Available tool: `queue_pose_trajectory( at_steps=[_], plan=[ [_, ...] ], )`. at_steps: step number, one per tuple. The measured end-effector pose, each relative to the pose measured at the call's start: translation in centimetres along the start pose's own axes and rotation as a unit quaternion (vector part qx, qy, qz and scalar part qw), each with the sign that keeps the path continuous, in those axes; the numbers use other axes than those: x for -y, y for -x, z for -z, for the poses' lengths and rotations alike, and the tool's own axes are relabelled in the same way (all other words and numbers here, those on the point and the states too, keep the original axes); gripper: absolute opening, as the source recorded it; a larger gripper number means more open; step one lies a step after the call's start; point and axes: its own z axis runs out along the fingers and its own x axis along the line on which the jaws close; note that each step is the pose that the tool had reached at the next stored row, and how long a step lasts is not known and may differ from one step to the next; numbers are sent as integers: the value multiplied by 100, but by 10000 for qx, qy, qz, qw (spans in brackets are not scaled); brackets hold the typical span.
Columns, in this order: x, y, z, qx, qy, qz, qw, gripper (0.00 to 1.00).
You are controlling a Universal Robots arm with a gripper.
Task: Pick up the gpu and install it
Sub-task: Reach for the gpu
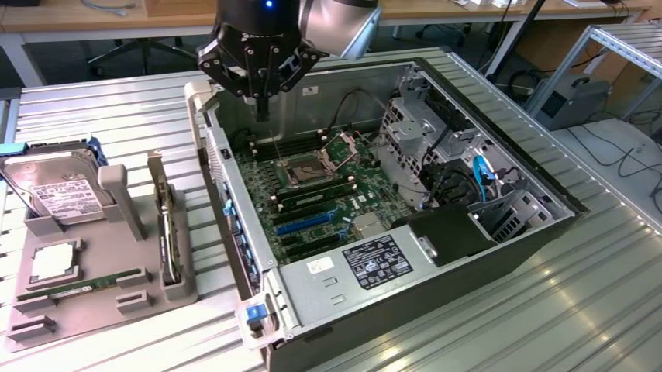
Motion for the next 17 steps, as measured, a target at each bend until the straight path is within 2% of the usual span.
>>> queue_pose_trajectory(
  at_steps=[17],
  plan=[
    [6,-74,2,0,0,0,10000,11]
  ],
)
